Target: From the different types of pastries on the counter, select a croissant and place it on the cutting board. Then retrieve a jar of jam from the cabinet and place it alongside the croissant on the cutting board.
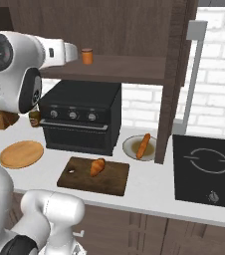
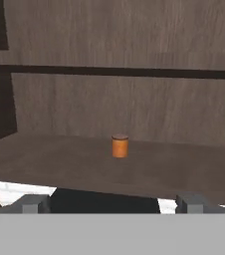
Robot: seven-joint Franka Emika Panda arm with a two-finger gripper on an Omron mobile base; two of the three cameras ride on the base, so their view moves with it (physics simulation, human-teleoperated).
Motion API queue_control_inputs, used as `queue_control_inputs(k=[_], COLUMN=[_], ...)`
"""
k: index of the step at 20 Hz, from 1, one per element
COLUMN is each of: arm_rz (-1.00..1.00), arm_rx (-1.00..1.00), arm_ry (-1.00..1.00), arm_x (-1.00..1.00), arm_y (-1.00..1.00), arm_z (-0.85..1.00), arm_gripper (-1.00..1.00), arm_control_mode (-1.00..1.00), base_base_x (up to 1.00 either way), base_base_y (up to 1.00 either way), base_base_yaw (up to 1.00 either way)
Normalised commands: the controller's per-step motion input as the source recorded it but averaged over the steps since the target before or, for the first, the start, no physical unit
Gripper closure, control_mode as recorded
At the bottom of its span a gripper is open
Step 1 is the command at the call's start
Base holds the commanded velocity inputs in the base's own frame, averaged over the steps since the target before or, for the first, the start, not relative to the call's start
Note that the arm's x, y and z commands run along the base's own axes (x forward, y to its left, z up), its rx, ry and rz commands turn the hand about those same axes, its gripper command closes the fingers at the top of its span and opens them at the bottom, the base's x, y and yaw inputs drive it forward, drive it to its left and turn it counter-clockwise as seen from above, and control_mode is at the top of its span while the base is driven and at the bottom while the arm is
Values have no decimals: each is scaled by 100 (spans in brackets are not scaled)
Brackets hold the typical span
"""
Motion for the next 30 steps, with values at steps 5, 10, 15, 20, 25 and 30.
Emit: queue_control_inputs(k=[5,10,15,20,25,30], arm_rz=[1,-1,0,0,0,0], arm_rx=[-4,-3,-13,0,0,0], arm_ry=[-8,13,24,-1,-6,-5], arm_x=[4,19,15,24,41,17], arm_y=[5,1,4,2,6,3], arm_z=[0,8,1,0,-14,-13], arm_gripper=[-100,-100,-100,-100,-100,-100], arm_control_mode=[-100,-100,-100,-100,-100,-100], base_base_x=[0,0,0,0,0,0], base_base_y=[0,0,0,0,0,0], base_base_yaw=[0,0,0,0,0,0])
